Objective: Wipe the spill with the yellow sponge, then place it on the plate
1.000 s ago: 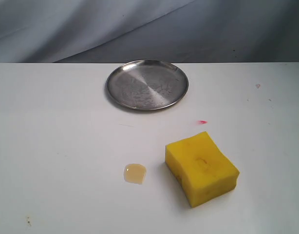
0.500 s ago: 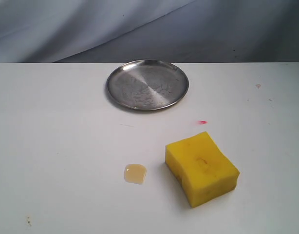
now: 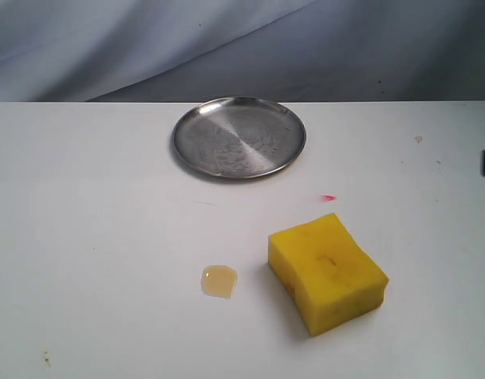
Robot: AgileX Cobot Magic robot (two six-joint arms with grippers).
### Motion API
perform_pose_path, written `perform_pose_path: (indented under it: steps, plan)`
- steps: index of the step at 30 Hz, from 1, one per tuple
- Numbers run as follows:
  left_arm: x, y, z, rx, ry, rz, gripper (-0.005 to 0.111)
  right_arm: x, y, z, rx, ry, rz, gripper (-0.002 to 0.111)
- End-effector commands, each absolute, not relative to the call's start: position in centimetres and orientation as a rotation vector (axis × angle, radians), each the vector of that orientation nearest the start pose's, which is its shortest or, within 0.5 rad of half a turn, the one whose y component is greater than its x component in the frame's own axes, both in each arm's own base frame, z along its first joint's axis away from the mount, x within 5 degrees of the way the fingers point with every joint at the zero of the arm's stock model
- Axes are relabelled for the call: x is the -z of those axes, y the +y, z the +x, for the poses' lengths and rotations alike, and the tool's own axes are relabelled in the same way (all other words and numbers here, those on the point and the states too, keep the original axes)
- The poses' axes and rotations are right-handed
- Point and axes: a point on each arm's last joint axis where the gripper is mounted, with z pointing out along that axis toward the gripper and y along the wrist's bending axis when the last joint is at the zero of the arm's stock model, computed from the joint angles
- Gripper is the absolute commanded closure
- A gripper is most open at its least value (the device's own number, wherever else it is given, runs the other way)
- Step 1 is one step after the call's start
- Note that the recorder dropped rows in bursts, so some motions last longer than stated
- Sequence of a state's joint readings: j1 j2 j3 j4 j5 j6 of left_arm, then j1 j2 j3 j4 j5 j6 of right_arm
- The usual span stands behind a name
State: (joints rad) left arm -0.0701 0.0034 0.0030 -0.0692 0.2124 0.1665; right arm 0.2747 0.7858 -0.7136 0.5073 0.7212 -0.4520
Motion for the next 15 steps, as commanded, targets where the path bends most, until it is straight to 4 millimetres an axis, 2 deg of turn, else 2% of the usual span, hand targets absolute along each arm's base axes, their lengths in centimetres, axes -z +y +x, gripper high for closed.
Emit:
perform_pose_path:
  steps: [1,3,6,9,11,13,15]
  plan:
    - [-19.5,-0.5,5.6,-0.006,1.682,0.147,0.107,-31.2,10.8,17.3,-0.540,2.298,-0.860,0.104]
    - [-19.5,-0.5,5.6,-0.006,1.682,0.147,0.107,-30.0,12.5,18.8,-0.534,2.378,-0.975,0.095]
    - [-19.5,-0.5,5.6,-0.006,1.682,0.147,0.107,-27.6,14.2,21.2,-0.482,2.481,-1.068,0.075]
    - [-19.5,-0.5,5.6,-0.006,1.682,0.147,0.107,-25.0,15.1,23.6,-0.447,2.596,-1.024,0.049]
    - [-19.5,-0.5,5.6,-0.006,1.682,0.147,0.107,-23.5,15.5,25.1,-0.407,2.652,-0.983,0.036]
    - [-19.5,-0.5,5.6,-0.006,1.682,0.147,0.107,-22.1,15.8,26.1,-0.371,2.682,-0.988,0.031]
    - [-19.5,-0.5,5.6,-0.006,1.682,0.147,0.107,-20.8,16.1,26.8,-0.355,2.705,-0.992,0.031]
